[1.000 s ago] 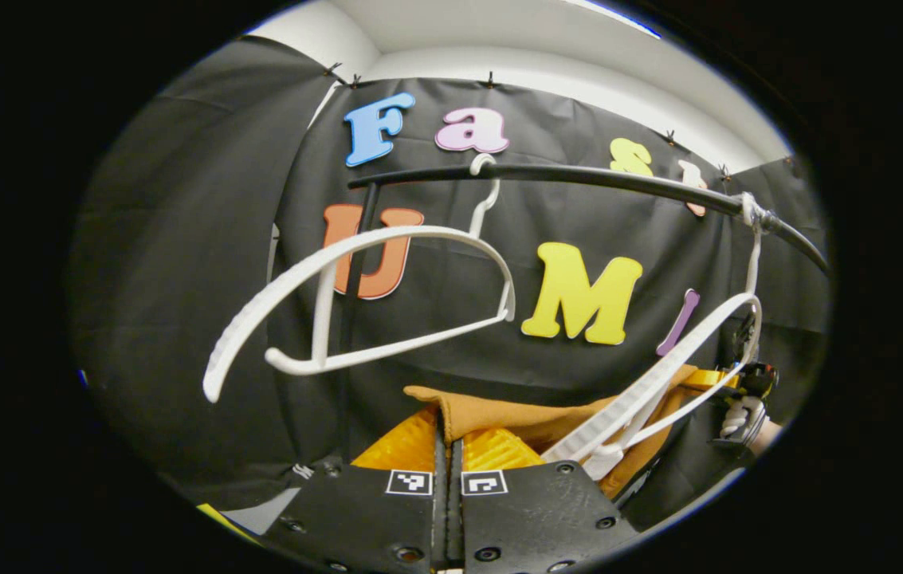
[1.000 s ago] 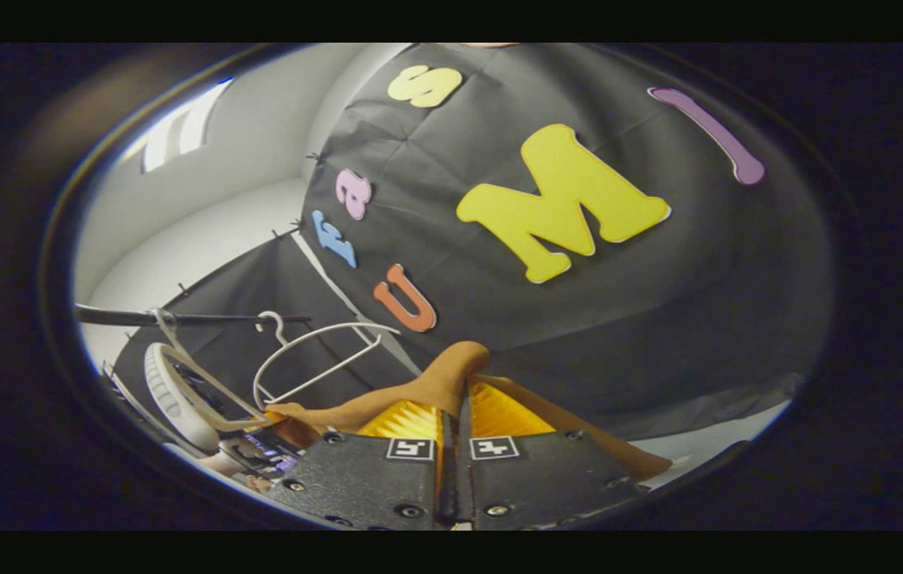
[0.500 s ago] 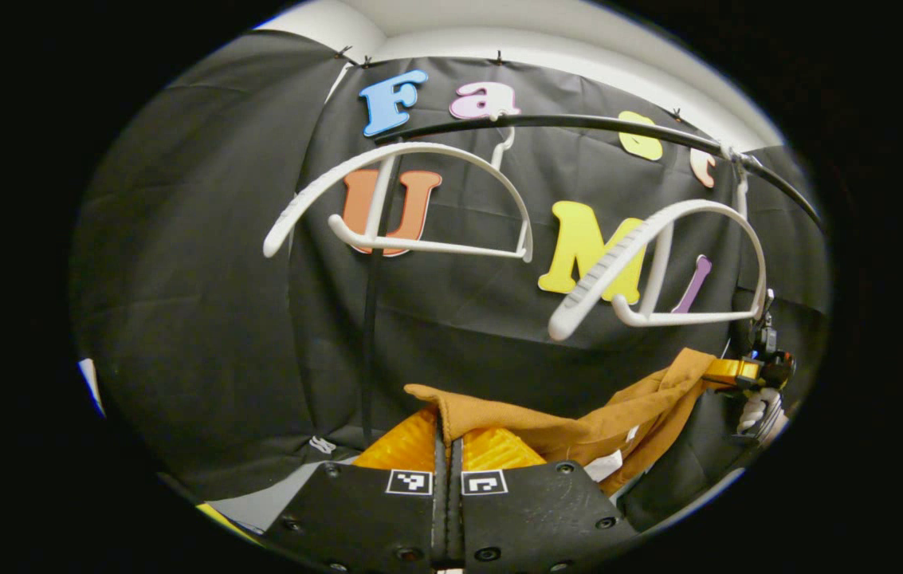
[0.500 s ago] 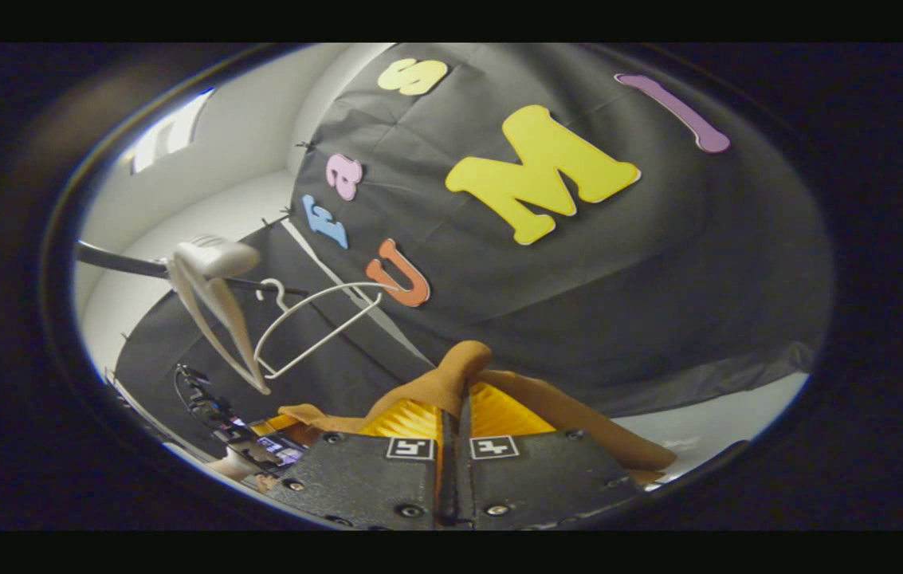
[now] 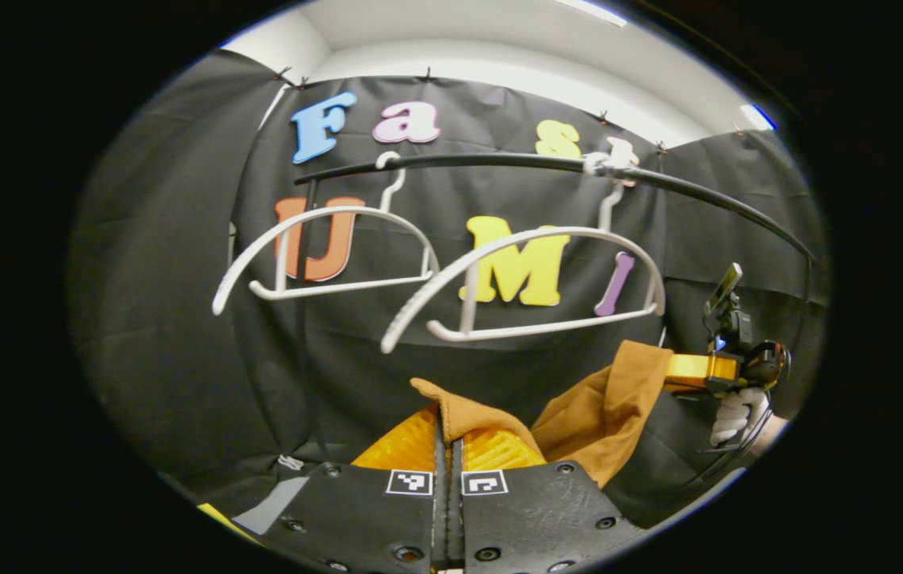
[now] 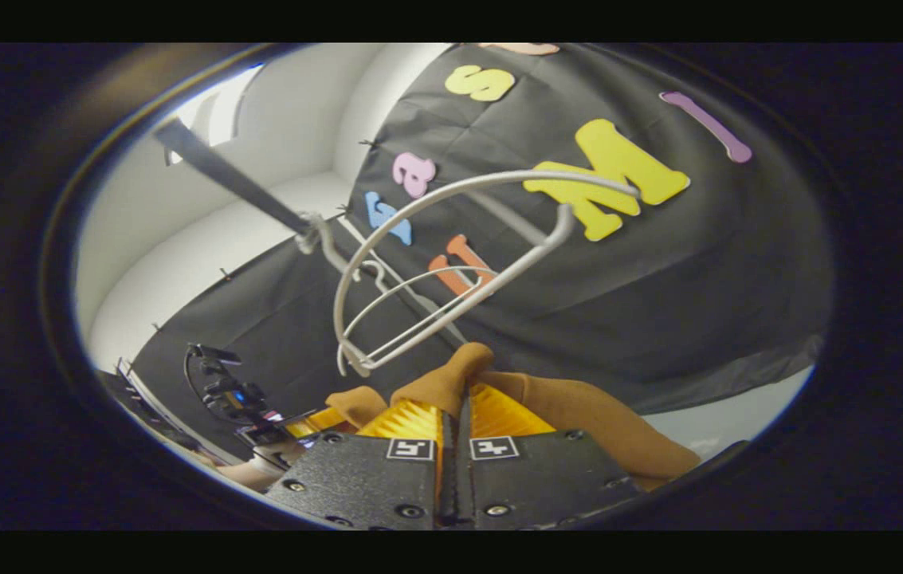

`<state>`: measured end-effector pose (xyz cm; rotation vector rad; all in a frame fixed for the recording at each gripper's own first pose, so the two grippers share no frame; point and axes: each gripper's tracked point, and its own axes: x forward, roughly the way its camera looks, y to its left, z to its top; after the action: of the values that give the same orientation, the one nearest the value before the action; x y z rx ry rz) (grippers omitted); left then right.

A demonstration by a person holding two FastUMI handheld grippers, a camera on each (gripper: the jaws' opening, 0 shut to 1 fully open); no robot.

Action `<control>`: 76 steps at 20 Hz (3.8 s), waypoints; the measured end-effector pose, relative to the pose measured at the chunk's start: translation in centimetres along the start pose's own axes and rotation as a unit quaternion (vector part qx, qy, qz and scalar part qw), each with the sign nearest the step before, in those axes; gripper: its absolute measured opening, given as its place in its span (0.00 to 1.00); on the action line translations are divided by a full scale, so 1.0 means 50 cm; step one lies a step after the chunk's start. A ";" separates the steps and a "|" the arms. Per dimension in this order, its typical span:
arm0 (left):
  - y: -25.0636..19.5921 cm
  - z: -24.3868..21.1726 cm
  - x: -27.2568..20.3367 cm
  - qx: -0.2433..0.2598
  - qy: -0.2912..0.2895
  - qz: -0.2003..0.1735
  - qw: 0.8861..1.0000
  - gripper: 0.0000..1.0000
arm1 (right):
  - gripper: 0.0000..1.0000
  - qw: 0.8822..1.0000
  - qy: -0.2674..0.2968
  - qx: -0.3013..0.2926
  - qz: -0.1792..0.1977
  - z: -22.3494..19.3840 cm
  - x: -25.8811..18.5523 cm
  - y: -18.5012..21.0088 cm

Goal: Grasp the clothes on the hanger with both hands and then place them into the laundry hamper below.

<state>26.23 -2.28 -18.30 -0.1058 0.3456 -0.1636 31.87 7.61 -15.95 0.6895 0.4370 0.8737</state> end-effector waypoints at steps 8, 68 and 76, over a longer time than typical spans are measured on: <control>-0.106 -0.096 -0.025 0.014 0.034 -0.075 0.997 0.00 | 0.04 0.997 0.062 -0.026 -0.024 -0.193 0.003 0.071; -0.009 -0.380 -0.217 -0.026 0.165 0.129 0.978 0.92 | 0.80 0.890 0.117 -0.210 -0.388 -0.390 -0.214 -0.128; -0.103 -0.117 -0.431 0.025 0.025 0.204 0.978 0.86 | 1.00 0.901 -0.015 -0.302 -0.312 -0.173 -0.380 0.098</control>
<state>3.49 -3.93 -16.02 0.0201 0.4062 0.2330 12.97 -2.44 -17.22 -0.0308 0.3028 0.3426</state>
